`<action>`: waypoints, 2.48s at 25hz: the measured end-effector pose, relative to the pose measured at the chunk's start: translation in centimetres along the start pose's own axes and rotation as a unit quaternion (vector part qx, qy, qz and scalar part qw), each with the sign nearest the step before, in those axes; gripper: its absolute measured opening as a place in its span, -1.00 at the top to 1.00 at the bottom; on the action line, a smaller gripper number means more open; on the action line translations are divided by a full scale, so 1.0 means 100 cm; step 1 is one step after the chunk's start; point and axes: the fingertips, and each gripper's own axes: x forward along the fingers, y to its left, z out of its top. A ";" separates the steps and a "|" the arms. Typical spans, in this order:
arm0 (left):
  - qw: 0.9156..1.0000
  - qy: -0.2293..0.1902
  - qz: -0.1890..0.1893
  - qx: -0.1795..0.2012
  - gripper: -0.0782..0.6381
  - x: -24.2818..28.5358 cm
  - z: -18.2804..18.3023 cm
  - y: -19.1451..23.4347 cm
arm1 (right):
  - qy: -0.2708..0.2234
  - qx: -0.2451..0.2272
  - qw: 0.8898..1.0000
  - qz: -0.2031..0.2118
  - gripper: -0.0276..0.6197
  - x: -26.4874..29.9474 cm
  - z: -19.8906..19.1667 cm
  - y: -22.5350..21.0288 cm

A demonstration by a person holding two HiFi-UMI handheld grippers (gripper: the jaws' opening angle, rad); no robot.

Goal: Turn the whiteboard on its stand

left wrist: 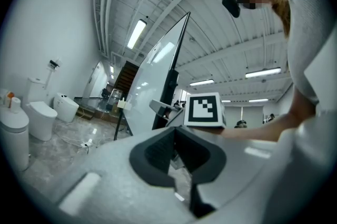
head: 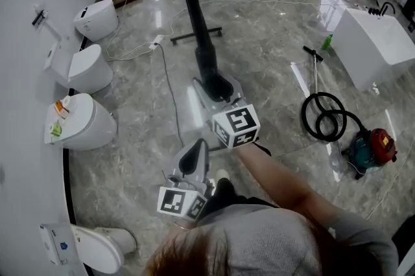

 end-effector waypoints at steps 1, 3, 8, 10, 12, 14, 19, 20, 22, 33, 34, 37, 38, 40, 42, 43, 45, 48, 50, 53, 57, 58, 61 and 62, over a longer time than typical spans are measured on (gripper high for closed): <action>1.000 -0.001 0.001 -0.001 0.78 -0.003 0.000 -0.003 | 0.001 0.001 1.000 0.001 0.34 -0.003 0.000 0.002; 1.000 -0.004 0.003 -0.002 0.78 -0.009 0.000 -0.009 | 0.003 0.003 1.000 0.003 0.34 -0.010 0.000 0.007; 1.000 -0.007 0.009 -0.001 0.77 -0.025 -0.003 -0.024 | 0.003 0.006 1.000 0.010 0.33 -0.027 0.003 0.019; 1.000 -0.008 0.015 -0.001 0.78 -0.033 -0.004 -0.030 | 0.002 0.007 1.000 0.013 0.33 -0.035 0.004 0.024; 1.000 -0.006 0.020 0.000 0.78 -0.042 -0.009 -0.035 | 0.002 0.008 1.000 0.015 0.33 -0.042 0.004 0.029; 1.000 -0.004 0.024 -0.001 0.78 -0.050 -0.014 -0.041 | 0.001 0.009 1.000 0.018 0.33 -0.049 0.004 0.034; 0.999 -0.006 0.035 -0.010 0.77 -0.067 -0.017 -0.054 | 0.001 0.015 1.000 0.027 0.32 -0.065 0.006 0.048; 0.999 -0.008 0.037 -0.012 0.78 -0.070 -0.016 -0.055 | 0.002 0.016 0.999 0.028 0.32 -0.067 0.006 0.050; 0.999 -0.009 0.040 -0.011 0.78 -0.075 -0.015 -0.056 | 0.003 0.019 0.999 0.030 0.32 -0.072 0.006 0.056; 0.999 -0.012 0.034 -0.003 0.78 -0.093 -0.014 -0.068 | 0.002 0.022 0.999 0.033 0.32 -0.103 0.006 0.077; 0.999 -0.011 0.032 -0.003 0.78 -0.095 -0.014 -0.069 | 0.002 0.022 0.999 0.032 0.32 -0.106 0.006 0.079; 1.000 -0.003 0.024 -0.004 0.78 -0.107 -0.016 -0.072 | 0.001 0.017 1.000 0.025 0.33 -0.113 0.007 0.085; 1.000 0.001 0.021 -0.005 0.78 -0.112 -0.017 -0.073 | 0.000 0.014 1.000 0.022 0.34 -0.115 0.008 0.087; 1.000 0.010 0.016 -0.007 0.78 -0.123 -0.019 -0.075 | 0.000 0.009 1.000 0.017 0.35 -0.121 0.009 0.090; 1.000 0.015 0.012 -0.008 0.78 -0.133 -0.021 -0.078 | 0.000 0.007 1.000 0.011 0.35 -0.129 0.008 0.092; 1.000 0.016 0.011 -0.009 0.77 -0.138 -0.022 -0.079 | -0.002 0.006 1.000 0.008 0.35 -0.132 0.009 0.093; 1.000 0.020 0.008 -0.010 0.78 -0.144 -0.023 -0.081 | -0.005 0.004 1.000 0.004 0.35 -0.139 0.011 0.095; 1.000 0.022 0.002 -0.010 0.78 -0.155 -0.022 -0.084 | -0.003 0.002 1.000 0.000 0.35 -0.148 0.011 0.102; 1.000 0.018 0.000 -0.009 0.78 -0.161 -0.020 -0.084 | -0.004 0.001 1.000 -0.003 0.35 -0.153 0.012 0.105; 1.000 0.016 0.001 -0.009 0.77 -0.169 -0.020 -0.086 | -0.006 -0.001 1.000 -0.005 0.36 -0.161 0.013 0.108; 1.000 0.019 0.003 -0.011 0.78 -0.182 -0.022 -0.089 | -0.008 -0.001 1.000 -0.009 0.35 -0.172 0.014 0.112; 1.000 0.019 0.004 -0.011 0.78 -0.186 -0.023 -0.090 | -0.008 -0.003 1.000 -0.010 0.35 -0.174 0.015 0.113; 1.000 0.021 0.005 -0.013 0.78 -0.196 -0.023 -0.091 | -0.004 -0.009 1.000 -0.012 0.35 -0.177 0.014 0.116; 1.000 0.020 0.005 -0.013 0.78 -0.200 -0.023 -0.091 | 0.001 -0.011 1.000 -0.011 0.36 -0.177 0.013 0.117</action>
